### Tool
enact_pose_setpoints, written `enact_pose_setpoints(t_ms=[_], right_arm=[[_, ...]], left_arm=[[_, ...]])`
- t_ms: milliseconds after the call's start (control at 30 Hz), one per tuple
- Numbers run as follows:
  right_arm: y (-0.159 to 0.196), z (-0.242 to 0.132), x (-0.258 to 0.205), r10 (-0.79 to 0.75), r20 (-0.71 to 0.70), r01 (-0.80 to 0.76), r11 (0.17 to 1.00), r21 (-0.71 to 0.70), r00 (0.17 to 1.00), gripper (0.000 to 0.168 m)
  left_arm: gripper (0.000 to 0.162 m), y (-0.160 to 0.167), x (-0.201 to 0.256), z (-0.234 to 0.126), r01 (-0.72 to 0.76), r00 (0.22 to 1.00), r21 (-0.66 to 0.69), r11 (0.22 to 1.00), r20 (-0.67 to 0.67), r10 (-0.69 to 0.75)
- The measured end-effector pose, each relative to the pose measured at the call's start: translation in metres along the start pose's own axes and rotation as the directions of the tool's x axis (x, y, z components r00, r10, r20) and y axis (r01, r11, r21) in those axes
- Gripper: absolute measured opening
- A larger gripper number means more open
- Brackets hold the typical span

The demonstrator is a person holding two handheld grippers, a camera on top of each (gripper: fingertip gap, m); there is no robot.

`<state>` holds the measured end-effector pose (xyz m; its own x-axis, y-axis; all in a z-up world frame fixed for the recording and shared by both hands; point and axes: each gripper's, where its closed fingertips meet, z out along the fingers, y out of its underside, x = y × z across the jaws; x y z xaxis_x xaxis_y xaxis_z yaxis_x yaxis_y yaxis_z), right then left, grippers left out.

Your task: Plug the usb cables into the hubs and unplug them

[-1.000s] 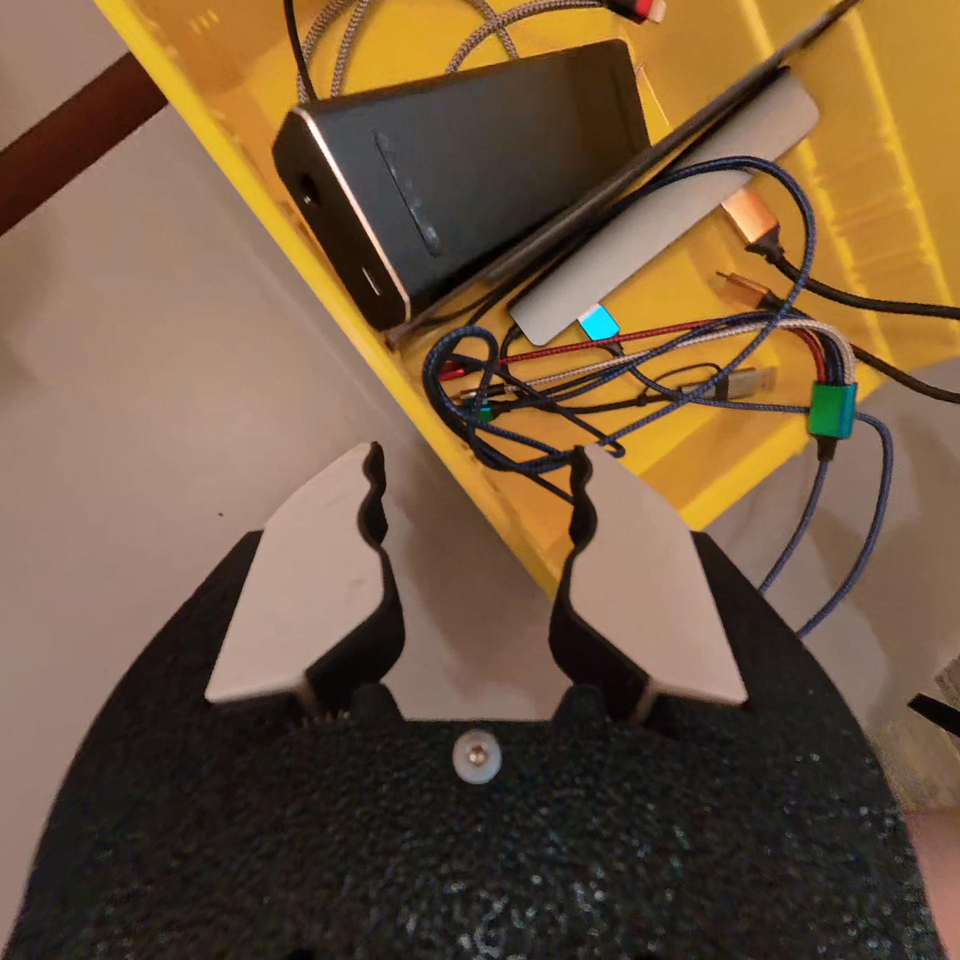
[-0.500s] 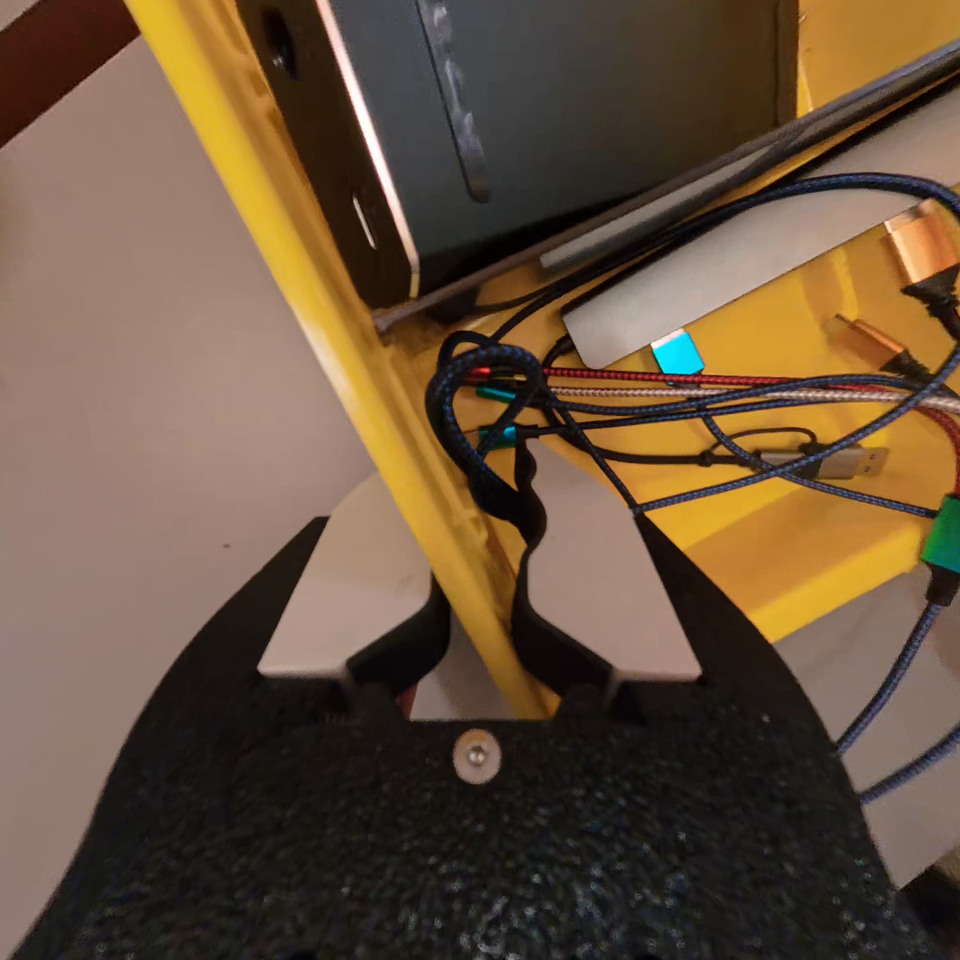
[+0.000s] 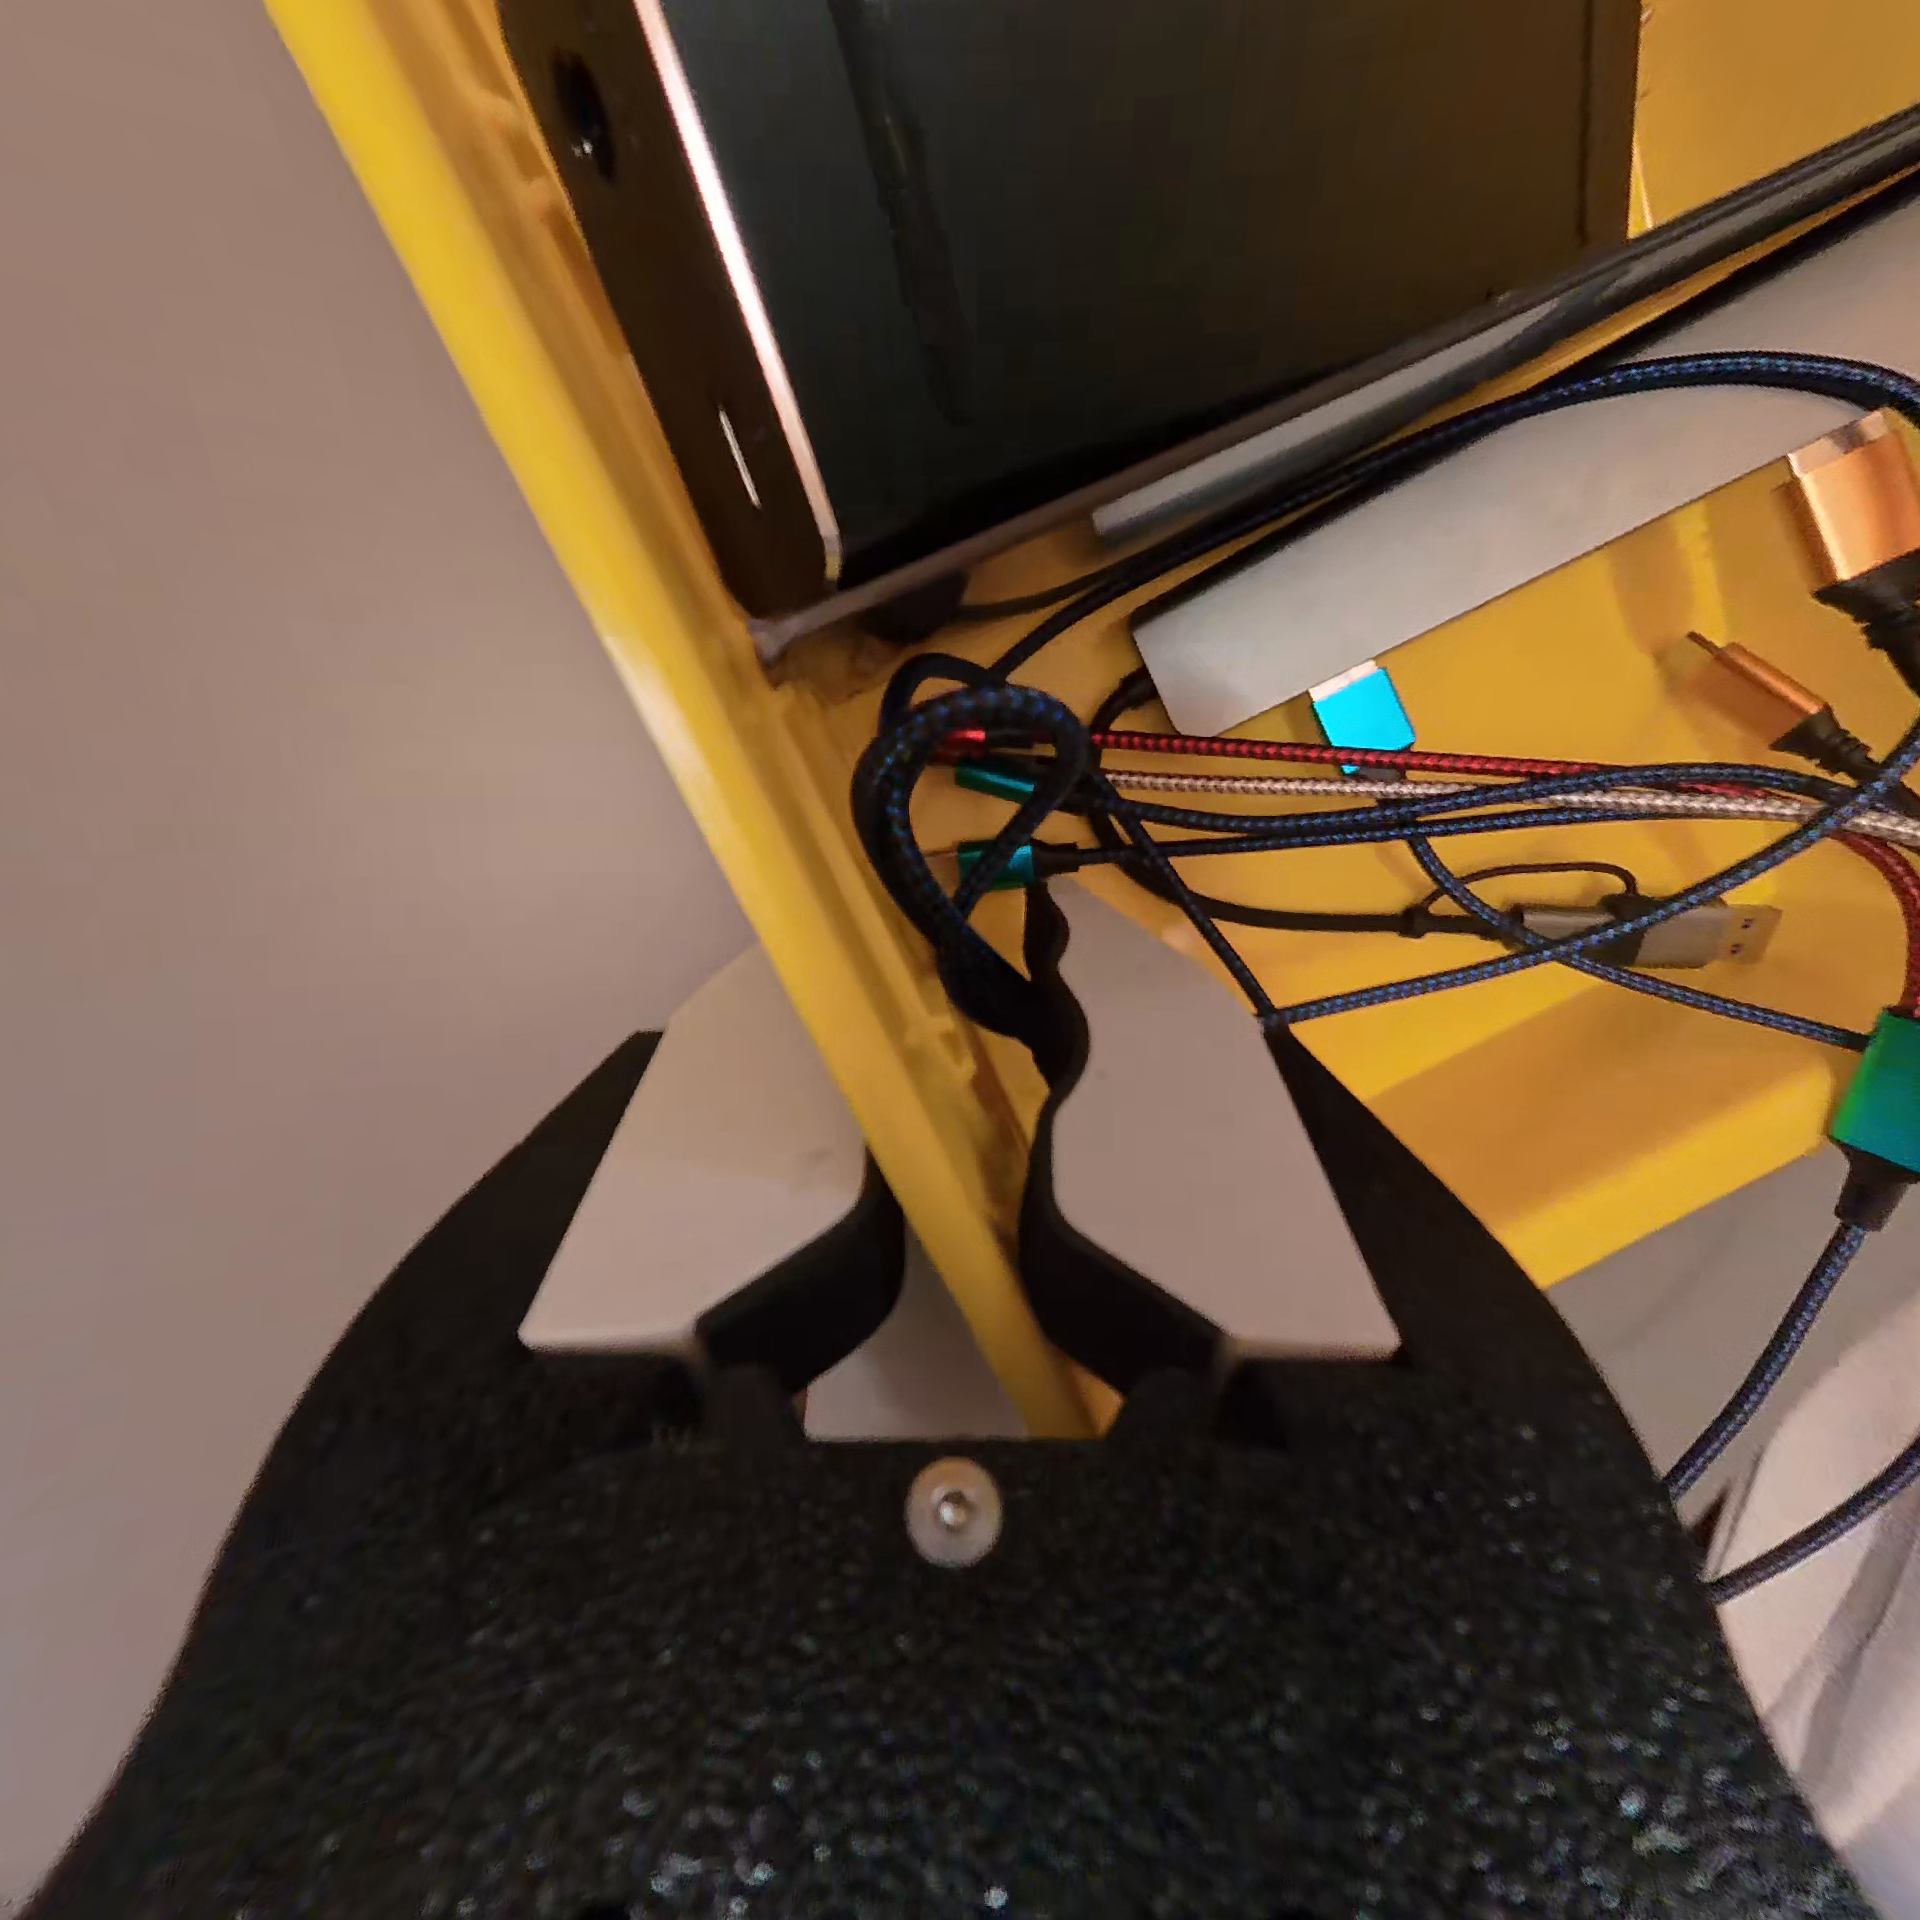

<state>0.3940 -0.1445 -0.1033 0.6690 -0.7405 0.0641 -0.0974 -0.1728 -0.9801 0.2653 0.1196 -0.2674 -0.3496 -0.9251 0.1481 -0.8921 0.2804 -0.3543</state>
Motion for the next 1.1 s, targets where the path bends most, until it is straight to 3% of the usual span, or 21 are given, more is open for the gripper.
enact_pose_setpoints(t_ms=[133,267,400,533,667,767,833,967,1100], right_arm=[[-0.007,0.012,-0.053,-0.006,0.140,0.005,1.000,0.004,0.990,0.074],[-0.017,0.022,-0.147,0.009,0.363,-0.019,0.999,0.026,0.932,0.075],[-0.025,0.024,-0.269,0.012,0.599,-0.014,1.000,-0.001,0.801,0.082],[-0.035,0.036,-0.390,0.093,0.749,0.014,0.991,-0.136,0.656,0.090],[-0.047,0.065,-0.488,0.111,0.766,0.073,0.977,-0.202,0.633,0.096],[-0.032,0.090,-0.555,0.194,0.731,0.080,0.944,-0.321,0.654,0.096],[-0.023,0.105,-0.585,0.262,0.675,0.041,0.917,-0.397,0.689,0.097],[0.010,0.111,-0.644,0.372,0.631,0.069,0.825,-0.561,0.681,0.092],[0.021,0.117,-0.673,0.484,0.517,-0.052,0.764,-0.643,0.706,0.087]], left_arm=[[0.022,0.101,-0.001,-0.039,0.031,0.999,0.004,1.000,0.012,-0.031],[0.022,0.200,0.000,-0.078,0.113,0.993,0.018,0.993,0.043,-0.114],[0.023,0.291,0.004,-0.112,0.235,0.967,0.047,0.971,0.085,-0.239],[0.023,0.361,0.007,-0.139,0.366,0.918,0.082,0.927,0.134,-0.374],[0.023,0.414,0.012,-0.159,0.458,0.867,0.121,0.881,0.158,-0.473],[0.023,0.444,0.017,-0.170,0.498,0.837,0.132,0.857,0.184,-0.515],[0.023,0.460,0.020,-0.176,0.526,0.816,0.152,0.837,0.185,-0.547],[0.023,0.494,0.023,-0.187,0.586,0.757,0.197,0.786,0.213,-0.618],[0.022,0.530,0.021,-0.200,0.644,0.685,0.242,0.726,0.241,-0.687]])
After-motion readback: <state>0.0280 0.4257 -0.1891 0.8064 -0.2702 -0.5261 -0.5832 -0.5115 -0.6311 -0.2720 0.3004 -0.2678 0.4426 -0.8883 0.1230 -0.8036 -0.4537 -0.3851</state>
